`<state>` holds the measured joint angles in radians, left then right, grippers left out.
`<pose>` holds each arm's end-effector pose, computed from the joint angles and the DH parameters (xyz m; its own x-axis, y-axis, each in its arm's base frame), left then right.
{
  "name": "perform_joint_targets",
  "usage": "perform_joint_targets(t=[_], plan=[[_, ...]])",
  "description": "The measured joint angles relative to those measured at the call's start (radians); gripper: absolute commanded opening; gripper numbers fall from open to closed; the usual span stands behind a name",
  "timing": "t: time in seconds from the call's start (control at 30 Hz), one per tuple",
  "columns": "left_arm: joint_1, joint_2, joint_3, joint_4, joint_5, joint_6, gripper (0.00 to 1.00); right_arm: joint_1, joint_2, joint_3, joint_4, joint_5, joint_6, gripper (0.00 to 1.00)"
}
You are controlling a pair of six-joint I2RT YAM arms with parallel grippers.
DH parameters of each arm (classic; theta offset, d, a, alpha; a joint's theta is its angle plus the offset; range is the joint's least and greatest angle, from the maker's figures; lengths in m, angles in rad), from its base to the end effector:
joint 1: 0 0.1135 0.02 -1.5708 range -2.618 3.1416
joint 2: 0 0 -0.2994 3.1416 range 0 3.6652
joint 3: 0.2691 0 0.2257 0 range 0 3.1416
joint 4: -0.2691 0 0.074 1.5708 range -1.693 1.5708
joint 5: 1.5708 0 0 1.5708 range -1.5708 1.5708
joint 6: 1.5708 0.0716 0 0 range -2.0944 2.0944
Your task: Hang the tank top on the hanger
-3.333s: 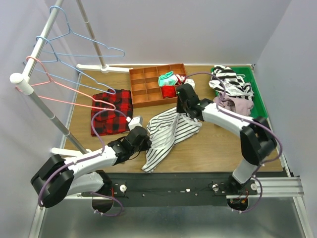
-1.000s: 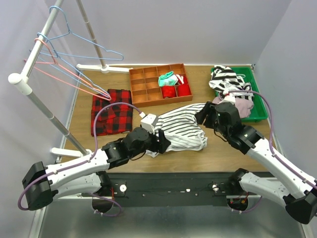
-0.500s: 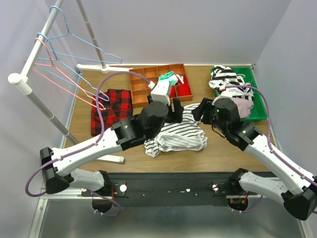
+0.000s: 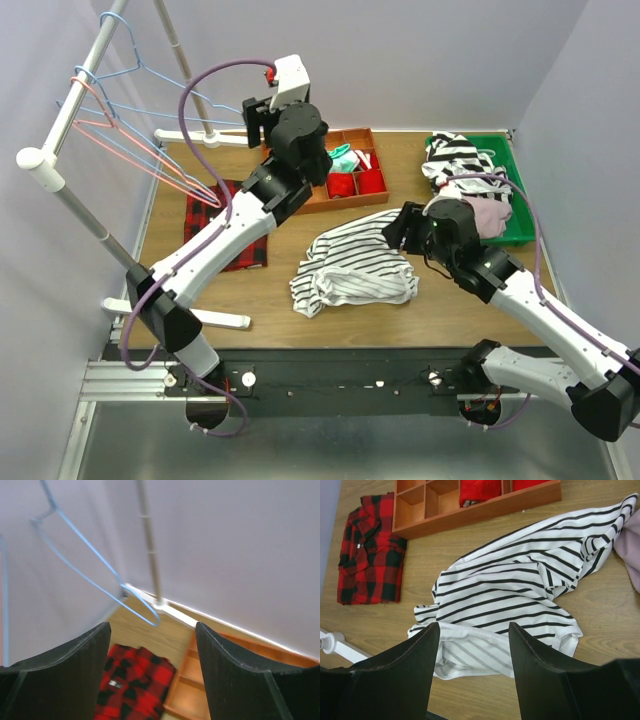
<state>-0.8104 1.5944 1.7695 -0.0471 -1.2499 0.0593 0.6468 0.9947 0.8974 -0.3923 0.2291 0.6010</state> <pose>0.2744 -0.1899 0.5221 0.0629 -0.0390 -0.9973 -0.4246 0.9032 -0.0621 0.1743 0.1112 0.3356 -0.5509 0.2740 -0.7883 -0.1399 0.9009 0.4110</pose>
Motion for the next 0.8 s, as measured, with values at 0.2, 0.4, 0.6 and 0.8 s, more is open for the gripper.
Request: perform_joint_targets(t=[0.2, 0.4, 0.6, 0.8], plan=[[0.137, 0.122, -0.041, 0.628, -0.157, 0.547, 0.79, 0.0, 0.059, -0.003, -0.001, -0.046, 0.0, 0.65], [0.227, 0.376, 0.213, 1.125, -0.214, 1.098, 0.82, 0.0, 0.113, -0.003, -0.005, -0.093, 0.0, 0.65], [0.296, 0.529, 0.444, 1.275, -0.229, 1.338, 0.85, 0.0, 0.146, -0.001, -0.021, -0.095, -0.003, 0.66], [0.343, 0.448, 0.365, 0.999, -0.233, 1.045, 0.83, 0.0, 0.182, 0.015, -0.027, -0.095, -0.014, 0.65]])
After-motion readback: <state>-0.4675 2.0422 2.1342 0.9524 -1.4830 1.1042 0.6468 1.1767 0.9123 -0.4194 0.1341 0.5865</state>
